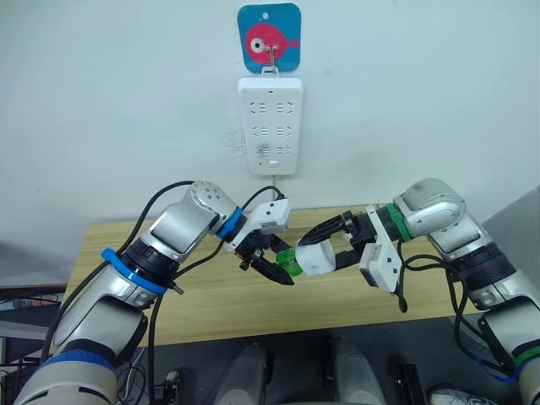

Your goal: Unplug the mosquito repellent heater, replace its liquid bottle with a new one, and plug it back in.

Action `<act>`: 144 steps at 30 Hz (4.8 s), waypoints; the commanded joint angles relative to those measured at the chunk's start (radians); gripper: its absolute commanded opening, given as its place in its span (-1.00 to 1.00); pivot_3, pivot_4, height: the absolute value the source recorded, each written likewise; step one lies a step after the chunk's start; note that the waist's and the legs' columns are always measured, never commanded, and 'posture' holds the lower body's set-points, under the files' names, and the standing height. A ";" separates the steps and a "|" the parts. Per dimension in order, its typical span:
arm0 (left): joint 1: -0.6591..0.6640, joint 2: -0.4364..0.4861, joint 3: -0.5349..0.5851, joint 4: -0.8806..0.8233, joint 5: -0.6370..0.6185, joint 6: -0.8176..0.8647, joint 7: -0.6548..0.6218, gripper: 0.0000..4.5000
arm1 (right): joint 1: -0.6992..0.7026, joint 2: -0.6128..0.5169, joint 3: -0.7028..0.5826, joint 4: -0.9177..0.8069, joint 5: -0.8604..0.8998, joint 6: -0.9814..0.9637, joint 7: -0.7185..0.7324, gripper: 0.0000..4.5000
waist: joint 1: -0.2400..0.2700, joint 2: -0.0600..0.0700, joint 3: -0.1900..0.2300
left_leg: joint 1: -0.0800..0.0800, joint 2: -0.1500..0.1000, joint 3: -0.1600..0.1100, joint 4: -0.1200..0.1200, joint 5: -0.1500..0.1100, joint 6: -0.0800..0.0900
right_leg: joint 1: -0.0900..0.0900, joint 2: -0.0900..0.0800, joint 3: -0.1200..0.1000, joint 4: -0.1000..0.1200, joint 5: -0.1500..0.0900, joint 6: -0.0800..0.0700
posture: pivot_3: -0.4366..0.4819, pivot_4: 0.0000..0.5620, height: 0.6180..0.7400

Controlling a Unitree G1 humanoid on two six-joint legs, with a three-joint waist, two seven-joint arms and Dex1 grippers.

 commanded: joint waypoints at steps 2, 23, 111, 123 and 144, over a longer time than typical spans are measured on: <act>-0.010 -0.012 0.008 -0.022 0.005 0.005 0.001 -0.01 | -0.031 0.006 0.015 -0.009 0.010 -0.035 -0.008 0.33 | 0.000 0.000 0.000 | 0.000 0.000 0.000 0.000 0.000 0.000 | 0.000 0.000 0.000 0.000 0.000 0.000 | 0.21 -0.31 1.00; 0.271 -0.078 0.196 0.001 0.039 -0.392 0.244 -0.01 | 0.223 -0.294 -0.185 -0.228 0.280 0.537 -0.091 1.00 | 0.001 0.001 -0.001 | 0.000 0.000 0.000 0.000 0.000 0.000 | 0.000 -0.001 0.000 -0.001 0.000 0.000 | 0.05 -0.30 1.00; 0.528 -0.259 0.618 -0.257 0.092 -0.604 1.016 1.00 | 0.498 0.304 -0.399 -0.823 0.477 1.569 -1.120 0.33 | 0.003 0.007 -0.021 | 0.002 0.000 0.003 0.000 0.000 0.001 | 0.002 -0.001 0.003 -0.001 0.002 0.001 | 0.09 -0.38 1.00; 0.243 -0.278 0.578 0.066 0.034 -0.613 0.875 1.00 | 0.420 0.278 -0.468 -0.835 0.494 1.613 -1.112 0.33 | -0.002 0.006 -0.022 | 0.002 0.000 0.003 -0.001 0.000 0.001 | 0.001 -0.001 0.003 -0.001 0.002 0.001 | 0.06 -0.41 1.00; 0.095 -0.321 0.562 0.291 -0.034 -0.605 0.655 1.00 | 0.424 0.300 -0.451 -0.858 0.466 1.629 -1.117 0.33 | -0.003 0.006 -0.023 | 0.001 -0.001 0.002 0.001 0.000 0.001 | 0.001 -0.001 0.002 0.000 0.002 0.001 | -0.01 -0.43 1.00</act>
